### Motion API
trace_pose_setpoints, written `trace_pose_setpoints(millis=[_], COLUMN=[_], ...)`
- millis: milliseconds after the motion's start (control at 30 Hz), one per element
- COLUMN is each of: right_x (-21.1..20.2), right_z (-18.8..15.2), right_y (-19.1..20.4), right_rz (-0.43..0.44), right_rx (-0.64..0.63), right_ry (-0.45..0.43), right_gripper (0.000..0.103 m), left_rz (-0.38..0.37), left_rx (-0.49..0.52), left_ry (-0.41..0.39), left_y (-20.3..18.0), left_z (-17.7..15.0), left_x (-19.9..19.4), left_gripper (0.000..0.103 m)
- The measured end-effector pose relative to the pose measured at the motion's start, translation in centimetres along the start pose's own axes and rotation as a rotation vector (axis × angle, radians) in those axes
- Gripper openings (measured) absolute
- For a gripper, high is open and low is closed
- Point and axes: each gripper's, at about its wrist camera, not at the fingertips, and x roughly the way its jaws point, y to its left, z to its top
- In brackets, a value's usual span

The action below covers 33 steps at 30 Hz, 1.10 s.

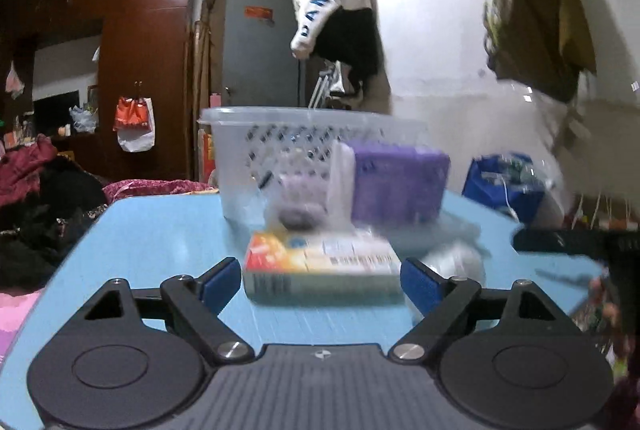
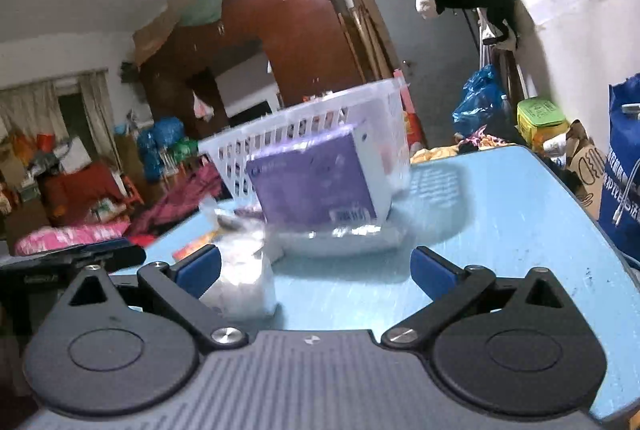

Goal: Organize objects
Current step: 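Move both tools back over the table toward the remaining items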

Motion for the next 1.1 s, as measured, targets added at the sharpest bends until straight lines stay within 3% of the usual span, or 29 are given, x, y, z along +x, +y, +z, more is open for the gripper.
trace_pose_setpoints(millis=[133, 400, 1100], right_x=[0.3, 1.5, 1.8], right_z=[-0.1, -1.2, -0.7], right_y=[1.1, 0.8, 0.7], right_rz=[0.015, 0.019, -0.003], right_rx=[-0.053, -0.027, -0.024], right_ry=[0.005, 0.053, 0.046], right_gripper=[0.103, 0.103, 0.103], left_rz=[0.01, 0.024, 0.03], left_rx=[0.017, -0.02, -0.094], left_ry=[-0.005, 0.016, 0.012], left_y=[-0.3, 0.5, 3.3], left_z=[-0.2, -1.3, -0.2], left_x=[0.2, 0.8, 1.4], left_gripper=[0.089, 0.089, 0.089])
